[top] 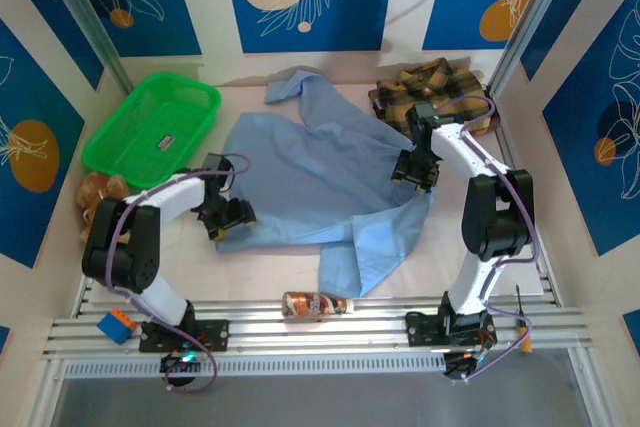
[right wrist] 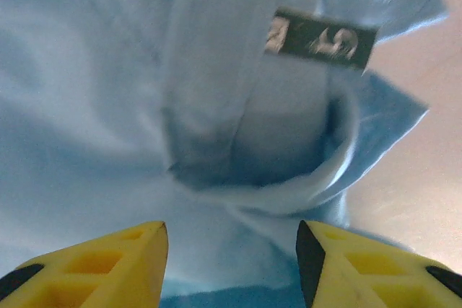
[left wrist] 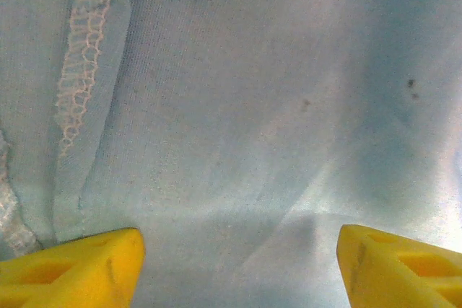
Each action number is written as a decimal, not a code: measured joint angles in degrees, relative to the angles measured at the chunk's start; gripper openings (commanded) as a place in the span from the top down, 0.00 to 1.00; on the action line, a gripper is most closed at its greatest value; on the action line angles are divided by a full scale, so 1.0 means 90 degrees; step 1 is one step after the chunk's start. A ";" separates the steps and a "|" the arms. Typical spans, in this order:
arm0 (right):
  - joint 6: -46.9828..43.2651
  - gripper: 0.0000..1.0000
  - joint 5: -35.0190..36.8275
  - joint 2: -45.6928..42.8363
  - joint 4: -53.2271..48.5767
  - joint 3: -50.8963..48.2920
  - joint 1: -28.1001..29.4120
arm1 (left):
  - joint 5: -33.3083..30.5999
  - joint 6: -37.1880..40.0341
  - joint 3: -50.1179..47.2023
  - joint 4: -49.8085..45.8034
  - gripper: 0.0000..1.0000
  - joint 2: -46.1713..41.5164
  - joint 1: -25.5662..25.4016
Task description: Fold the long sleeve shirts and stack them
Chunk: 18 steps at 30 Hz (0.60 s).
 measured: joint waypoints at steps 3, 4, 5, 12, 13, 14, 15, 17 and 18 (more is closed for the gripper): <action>-0.0061 0.43 0.0061 0.0209 0.0131 0.0308 -0.0253 | -0.0100 -0.0185 -0.0243 -0.0153 0.25 -0.0316 0.0027; -0.0107 0.42 0.0061 0.0306 0.0204 0.0476 -0.0335 | -0.0148 -0.0282 -0.0311 -0.0228 0.24 -0.0432 0.0027; -0.0165 0.42 0.0039 0.0403 0.0265 0.0636 -0.0418 | -0.0192 -0.0362 -0.0342 -0.0338 0.24 -0.0525 0.0029; -0.0571 0.43 -0.0347 0.1654 0.0605 0.2106 -0.0741 | -0.0340 -0.0702 0.1212 -0.1120 0.16 -0.0442 0.0024; -0.0610 0.43 -0.0347 0.1860 0.0610 0.2285 -0.0729 | -0.0335 -0.0726 0.1744 -0.1103 0.16 -0.0228 0.0010; -0.0634 0.44 -0.0345 0.2021 0.0614 0.2392 -0.0719 | -0.0321 -0.0733 0.2215 -0.1049 0.16 -0.0012 -0.0010; -0.0663 0.44 -0.0335 0.2166 0.0607 0.2448 -0.0716 | -0.0311 -0.0731 0.2754 -0.1010 0.17 0.0284 -0.0063; -0.0712 0.44 -0.0274 0.2358 0.0554 0.2458 -0.0716 | -0.0316 -0.0704 0.3711 -0.0950 0.16 0.0925 -0.0153; -0.0753 0.44 -0.0236 0.2431 0.0510 0.2465 -0.0709 | -0.0311 -0.0680 0.4184 -0.0867 0.17 0.1314 -0.0226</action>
